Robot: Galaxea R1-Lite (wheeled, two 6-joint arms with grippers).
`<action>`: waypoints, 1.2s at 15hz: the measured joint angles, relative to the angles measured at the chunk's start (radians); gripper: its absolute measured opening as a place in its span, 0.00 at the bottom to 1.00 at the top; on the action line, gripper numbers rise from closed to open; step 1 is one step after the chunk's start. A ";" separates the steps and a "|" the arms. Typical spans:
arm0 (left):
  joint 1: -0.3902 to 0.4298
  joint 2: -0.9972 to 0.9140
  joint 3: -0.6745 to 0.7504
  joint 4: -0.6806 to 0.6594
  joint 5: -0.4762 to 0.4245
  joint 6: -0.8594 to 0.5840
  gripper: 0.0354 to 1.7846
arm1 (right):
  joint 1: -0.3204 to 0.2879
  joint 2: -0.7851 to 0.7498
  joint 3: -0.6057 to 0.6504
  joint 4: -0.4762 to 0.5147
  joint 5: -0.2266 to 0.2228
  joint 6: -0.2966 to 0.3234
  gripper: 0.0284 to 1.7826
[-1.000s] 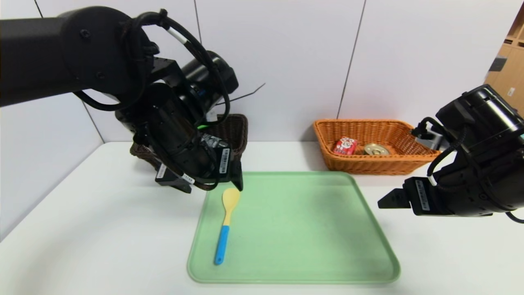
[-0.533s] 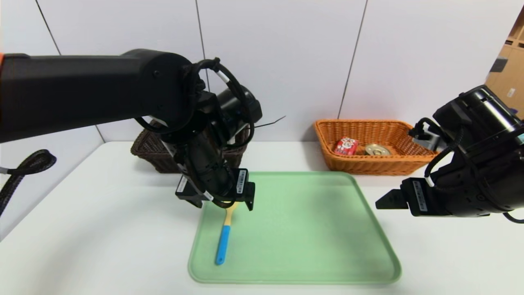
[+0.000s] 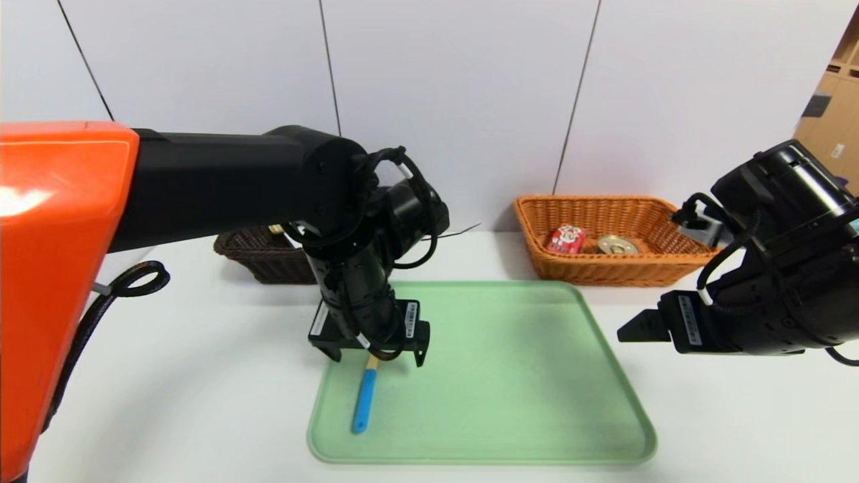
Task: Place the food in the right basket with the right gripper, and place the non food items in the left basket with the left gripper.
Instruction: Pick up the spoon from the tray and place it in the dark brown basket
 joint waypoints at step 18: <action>0.005 0.087 0.001 0.000 -0.037 -0.098 0.94 | -0.001 -0.006 0.011 -0.001 0.002 -0.001 0.95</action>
